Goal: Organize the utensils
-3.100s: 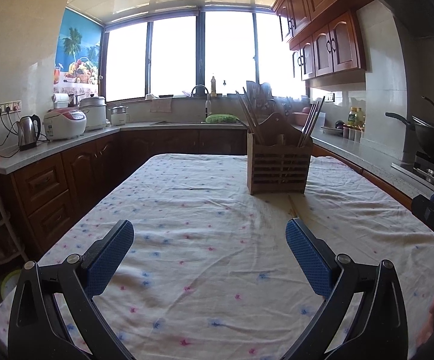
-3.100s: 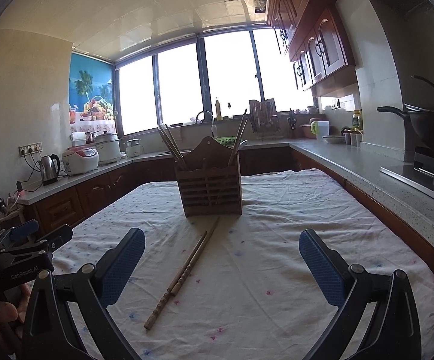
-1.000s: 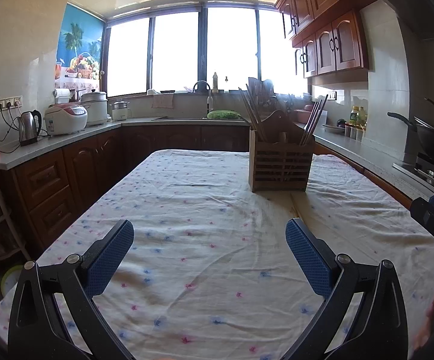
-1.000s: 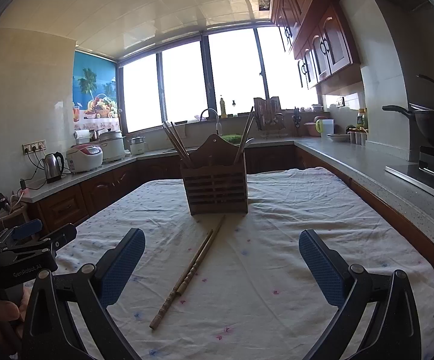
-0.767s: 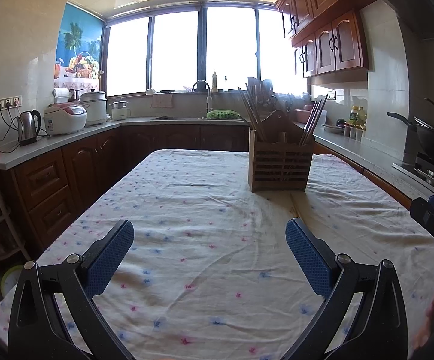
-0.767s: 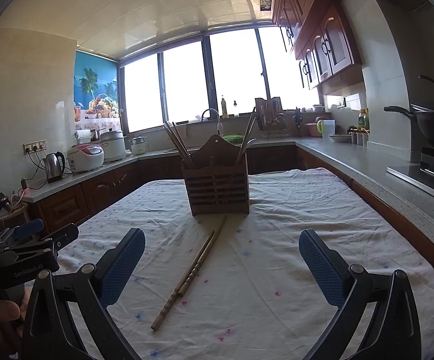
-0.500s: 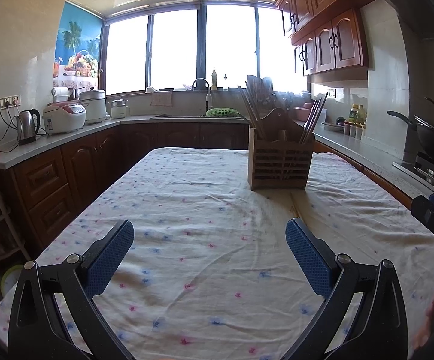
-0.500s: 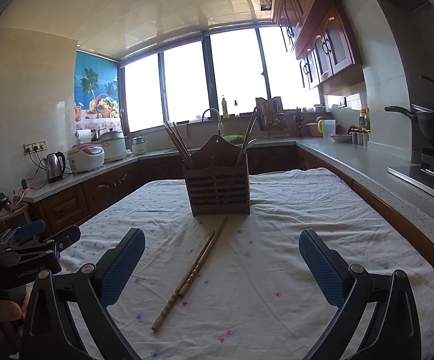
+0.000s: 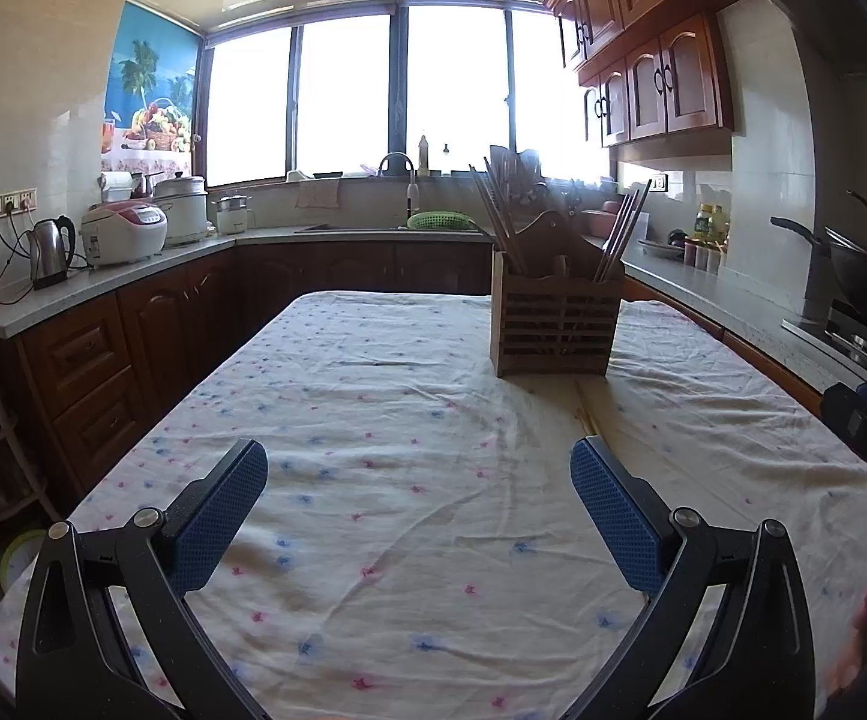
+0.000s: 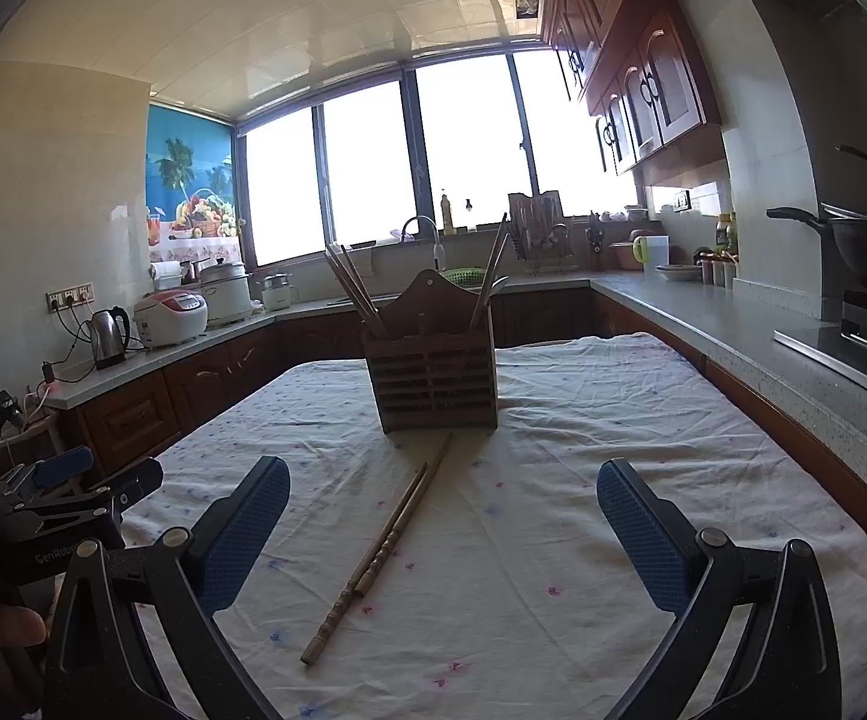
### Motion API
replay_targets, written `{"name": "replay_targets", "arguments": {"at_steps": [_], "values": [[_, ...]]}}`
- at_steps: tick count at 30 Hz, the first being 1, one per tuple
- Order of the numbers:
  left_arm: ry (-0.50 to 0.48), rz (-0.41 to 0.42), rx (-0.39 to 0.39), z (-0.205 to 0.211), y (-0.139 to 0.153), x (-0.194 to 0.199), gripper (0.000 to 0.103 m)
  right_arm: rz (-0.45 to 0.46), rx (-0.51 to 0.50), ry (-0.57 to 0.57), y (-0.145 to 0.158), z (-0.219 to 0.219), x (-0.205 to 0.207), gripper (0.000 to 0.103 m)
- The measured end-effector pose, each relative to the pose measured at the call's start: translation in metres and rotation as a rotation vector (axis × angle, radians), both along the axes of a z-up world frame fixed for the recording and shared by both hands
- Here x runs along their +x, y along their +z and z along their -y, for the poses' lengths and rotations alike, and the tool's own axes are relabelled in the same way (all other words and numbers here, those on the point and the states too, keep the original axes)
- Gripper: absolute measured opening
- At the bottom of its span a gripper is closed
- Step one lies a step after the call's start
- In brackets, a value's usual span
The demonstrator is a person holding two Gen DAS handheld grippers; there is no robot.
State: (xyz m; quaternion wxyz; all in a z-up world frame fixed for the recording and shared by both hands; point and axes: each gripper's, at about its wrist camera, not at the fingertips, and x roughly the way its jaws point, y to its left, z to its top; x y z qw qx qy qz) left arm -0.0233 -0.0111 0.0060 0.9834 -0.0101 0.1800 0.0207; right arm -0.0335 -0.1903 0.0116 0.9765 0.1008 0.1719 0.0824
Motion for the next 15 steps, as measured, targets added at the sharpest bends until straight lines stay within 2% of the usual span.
{"name": "replay_targets", "arguments": {"at_steps": [15], "values": [[-0.025,-0.015,-0.002,0.0031,0.0001,0.005,0.103,-0.023,0.004,0.003,-0.004,0.0024,0.008,0.103]]}}
